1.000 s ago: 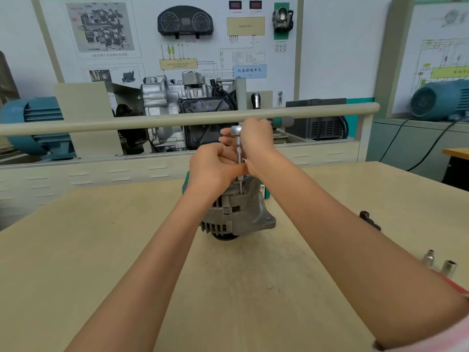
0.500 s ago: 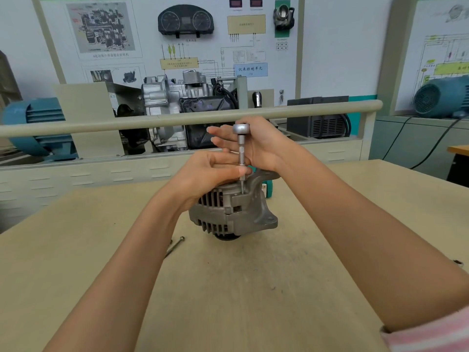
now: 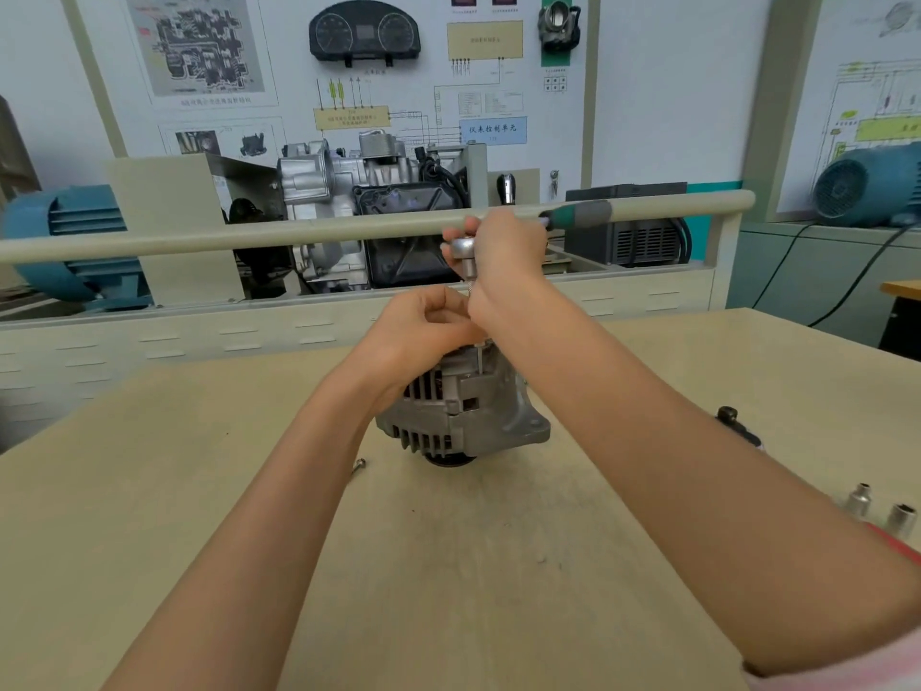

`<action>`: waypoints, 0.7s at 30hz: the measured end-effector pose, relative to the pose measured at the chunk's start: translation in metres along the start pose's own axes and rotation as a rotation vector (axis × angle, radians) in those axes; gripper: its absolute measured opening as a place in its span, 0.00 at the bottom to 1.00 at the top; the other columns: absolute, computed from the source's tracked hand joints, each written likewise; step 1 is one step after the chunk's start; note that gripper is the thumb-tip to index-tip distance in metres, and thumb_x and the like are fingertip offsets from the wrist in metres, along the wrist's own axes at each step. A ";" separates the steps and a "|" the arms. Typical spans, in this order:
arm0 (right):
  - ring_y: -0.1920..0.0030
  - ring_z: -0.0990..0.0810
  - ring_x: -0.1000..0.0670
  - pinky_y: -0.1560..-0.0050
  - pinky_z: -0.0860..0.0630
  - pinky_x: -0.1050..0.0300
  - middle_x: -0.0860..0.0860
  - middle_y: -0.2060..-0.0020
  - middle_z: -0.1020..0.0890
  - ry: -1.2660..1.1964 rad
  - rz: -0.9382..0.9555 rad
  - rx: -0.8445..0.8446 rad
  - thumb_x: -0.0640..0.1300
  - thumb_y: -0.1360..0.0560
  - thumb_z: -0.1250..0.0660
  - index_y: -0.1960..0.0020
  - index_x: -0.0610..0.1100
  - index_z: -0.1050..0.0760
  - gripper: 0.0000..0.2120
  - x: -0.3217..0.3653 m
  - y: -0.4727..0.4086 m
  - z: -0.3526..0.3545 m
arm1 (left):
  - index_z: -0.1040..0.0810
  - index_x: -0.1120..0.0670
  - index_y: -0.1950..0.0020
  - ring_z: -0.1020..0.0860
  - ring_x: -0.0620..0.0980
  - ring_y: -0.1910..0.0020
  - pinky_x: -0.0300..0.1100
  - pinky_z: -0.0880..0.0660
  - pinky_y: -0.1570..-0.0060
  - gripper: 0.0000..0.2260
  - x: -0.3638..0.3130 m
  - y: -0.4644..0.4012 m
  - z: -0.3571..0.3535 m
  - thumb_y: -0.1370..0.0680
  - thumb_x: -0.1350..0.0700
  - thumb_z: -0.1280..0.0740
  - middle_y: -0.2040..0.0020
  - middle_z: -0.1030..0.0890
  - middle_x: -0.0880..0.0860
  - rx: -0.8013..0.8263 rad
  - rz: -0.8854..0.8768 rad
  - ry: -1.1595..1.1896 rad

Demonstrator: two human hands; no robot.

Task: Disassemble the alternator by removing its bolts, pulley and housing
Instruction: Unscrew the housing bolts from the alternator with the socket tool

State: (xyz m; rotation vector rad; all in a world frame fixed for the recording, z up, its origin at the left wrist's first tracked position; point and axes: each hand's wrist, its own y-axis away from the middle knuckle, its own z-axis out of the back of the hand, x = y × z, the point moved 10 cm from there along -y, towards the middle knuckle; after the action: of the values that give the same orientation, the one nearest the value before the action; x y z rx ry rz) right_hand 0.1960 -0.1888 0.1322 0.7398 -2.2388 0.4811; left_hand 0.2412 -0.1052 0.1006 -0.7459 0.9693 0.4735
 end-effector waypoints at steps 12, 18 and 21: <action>0.86 0.38 0.58 0.86 0.47 0.67 0.55 0.83 0.35 0.161 -0.630 0.452 0.37 0.21 0.49 0.59 0.37 0.28 0.13 -0.033 0.003 -0.023 | 0.15 0.53 0.51 0.17 0.52 0.47 0.45 0.24 0.40 0.06 0.004 0.004 -0.007 0.24 0.59 0.31 0.51 0.14 0.53 0.148 0.027 0.118; 0.77 0.29 0.54 0.83 0.38 0.67 0.46 0.65 0.26 0.037 -0.012 -0.097 0.34 0.22 0.49 0.49 0.42 0.35 0.06 0.000 0.000 0.009 | 0.17 0.58 0.53 0.19 0.49 0.58 0.44 0.22 0.49 0.05 0.002 0.003 0.006 0.28 0.65 0.28 0.55 0.15 0.58 -0.082 0.005 -0.009; 0.76 0.29 0.54 0.83 0.37 0.67 0.46 0.65 0.26 0.015 0.069 -0.116 0.33 0.21 0.49 0.36 0.44 0.38 0.15 0.002 0.003 0.009 | 0.19 0.62 0.49 0.19 0.51 0.55 0.42 0.23 0.50 0.07 0.002 0.001 0.004 0.26 0.65 0.30 0.51 0.16 0.61 -0.082 0.013 -0.059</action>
State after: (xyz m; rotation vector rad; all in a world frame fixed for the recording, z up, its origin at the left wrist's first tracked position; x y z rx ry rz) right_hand 0.1886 -0.1915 0.1271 0.5991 -2.2630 0.3852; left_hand 0.2440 -0.1014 0.0997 -0.7956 0.9043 0.5467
